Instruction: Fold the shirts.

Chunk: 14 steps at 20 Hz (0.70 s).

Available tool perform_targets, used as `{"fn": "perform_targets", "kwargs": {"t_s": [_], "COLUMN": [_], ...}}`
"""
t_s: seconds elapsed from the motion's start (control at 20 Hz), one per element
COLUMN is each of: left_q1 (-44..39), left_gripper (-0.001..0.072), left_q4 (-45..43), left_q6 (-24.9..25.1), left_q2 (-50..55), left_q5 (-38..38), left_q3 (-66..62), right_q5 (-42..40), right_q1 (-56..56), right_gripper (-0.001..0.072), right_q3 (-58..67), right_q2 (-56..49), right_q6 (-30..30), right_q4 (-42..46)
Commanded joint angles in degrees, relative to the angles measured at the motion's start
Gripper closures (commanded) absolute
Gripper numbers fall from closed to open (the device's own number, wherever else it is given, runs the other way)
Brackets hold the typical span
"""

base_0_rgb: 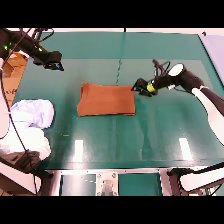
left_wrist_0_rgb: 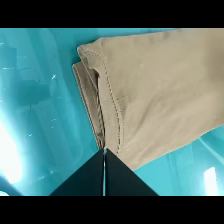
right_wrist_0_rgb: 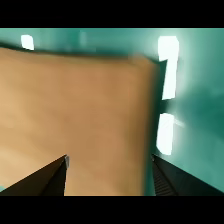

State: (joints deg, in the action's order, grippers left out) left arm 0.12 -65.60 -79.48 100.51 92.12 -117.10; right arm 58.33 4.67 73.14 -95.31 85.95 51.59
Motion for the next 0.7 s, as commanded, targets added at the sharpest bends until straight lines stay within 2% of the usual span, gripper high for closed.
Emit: {"fn": "perform_targets", "kwargs": {"t_s": [0.0, 0.15, 0.2, 0.25, 0.3, 0.5, 0.65], "left_q1": [0.07, 0.07, 0.07, 0.07, 0.07, 0.07, 0.07], "left_gripper": [0.0685, 0.0686, 0.0686, 0.0686, 0.0686, 0.0686, 0.0686], "left_q4": [-0.04, -0.07, -0.04, -0.04, -0.04, -0.04, -0.02], "left_q6": [0.0, 0.0, 0.0, 0.0, 0.0, -0.04, -0.02], "left_q2": [-0.02, -0.02, -0.02, -0.02, -0.02, -0.02, -0.02], "left_q5": [-0.81, -0.81, -0.79, -0.79, -0.79, -0.76, -0.74], "left_q3": [0.02, 0.02, 0.02, 0.02, 0.02, 0.02, 0.02], "right_q5": [-0.52, -2.64, -2.97, -2.75, -2.6, -2.08, -0.28], "right_q1": [0.94, 4.72, 5.2, 5.25, 4.7, -3.34, -16.96], "right_gripper": [0.0143, 0.0148, 0.0196, 0.0565, 0.0696, 0.0698, 0.0698], "right_q3": [-4.02, -3.87, -3.48, -2.27, -0.87, 2.14, -1.4], "right_q2": [-4.15, -6.73, -6.73, -6.71, -6.51, -1.16, 6.93], "right_q6": [-5.57, -10.64, -10.62, -10.62, -10.56, -9.49, -9.29], "right_q4": [-8.15, -17.03, -18.23, -18.78, -18.56, -16.85, -15.98]}}
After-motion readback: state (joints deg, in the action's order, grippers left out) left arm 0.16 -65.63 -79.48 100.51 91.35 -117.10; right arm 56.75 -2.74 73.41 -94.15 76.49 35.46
